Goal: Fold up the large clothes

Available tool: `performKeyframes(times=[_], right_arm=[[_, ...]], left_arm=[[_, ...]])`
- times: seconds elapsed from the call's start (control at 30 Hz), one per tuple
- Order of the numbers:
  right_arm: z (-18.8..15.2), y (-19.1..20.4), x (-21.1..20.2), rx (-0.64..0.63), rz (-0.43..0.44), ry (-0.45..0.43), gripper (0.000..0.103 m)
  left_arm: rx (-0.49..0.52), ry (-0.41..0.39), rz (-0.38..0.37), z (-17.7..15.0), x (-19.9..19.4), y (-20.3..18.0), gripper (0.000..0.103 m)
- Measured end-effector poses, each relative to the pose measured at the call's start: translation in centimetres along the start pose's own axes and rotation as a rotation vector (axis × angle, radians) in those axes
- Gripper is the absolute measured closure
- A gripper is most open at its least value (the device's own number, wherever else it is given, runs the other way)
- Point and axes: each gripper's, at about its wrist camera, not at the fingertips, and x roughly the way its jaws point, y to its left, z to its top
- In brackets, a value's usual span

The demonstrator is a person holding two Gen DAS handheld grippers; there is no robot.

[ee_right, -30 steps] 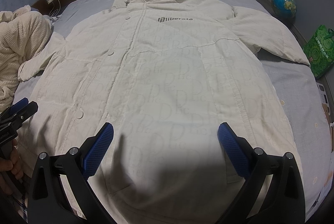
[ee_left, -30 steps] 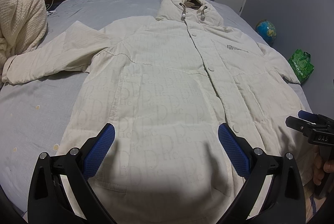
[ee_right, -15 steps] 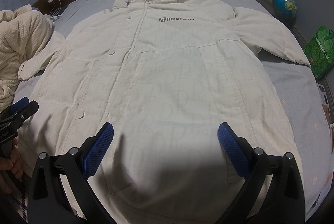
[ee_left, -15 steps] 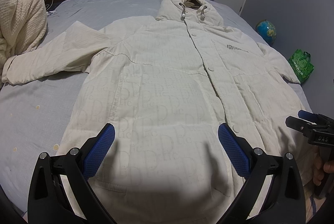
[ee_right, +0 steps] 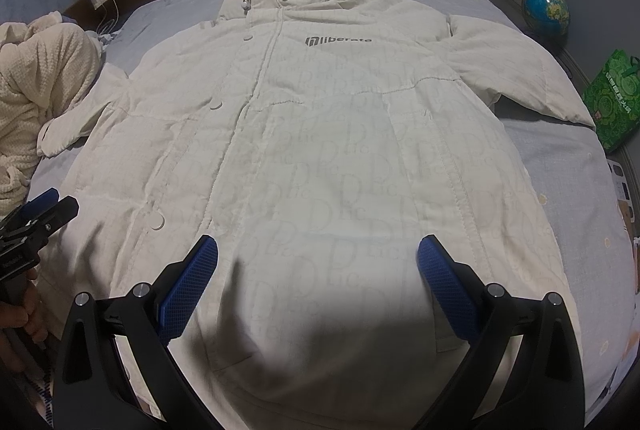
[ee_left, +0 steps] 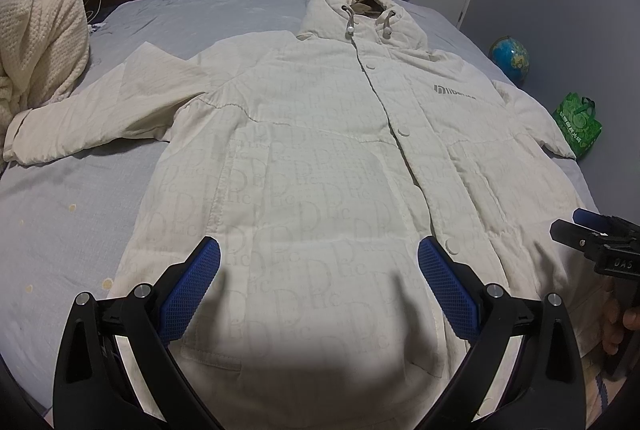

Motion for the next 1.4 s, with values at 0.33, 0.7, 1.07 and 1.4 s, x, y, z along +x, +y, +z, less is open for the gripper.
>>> performKeyframes(times=[0.33,0.7,1.07,1.4], right_arm=[[1.0,-1.4,-1.6,0.021,0.059,-0.036,0.007],[5.1,-11.8,-4.3,0.168,0.035,-0.092,0.007],[6.3,-26.8,-2.7,0.531,0.076,-0.116,0.014],[6.8,-37.0,0.9,0.903,0.235,-0.172,0.027]], left_arm=[[0.029,-0.008,0.007,0.1,0.1,-0.6,0.007],[0.038,-0.005,0.002,0.5,1.0,-0.9,0.007],[0.042,-0.051,-0.055,2.0,1.0,-1.7,0.007],[0.106,-0.022,-0.05,5.0,2.6,-3.7,0.007]])
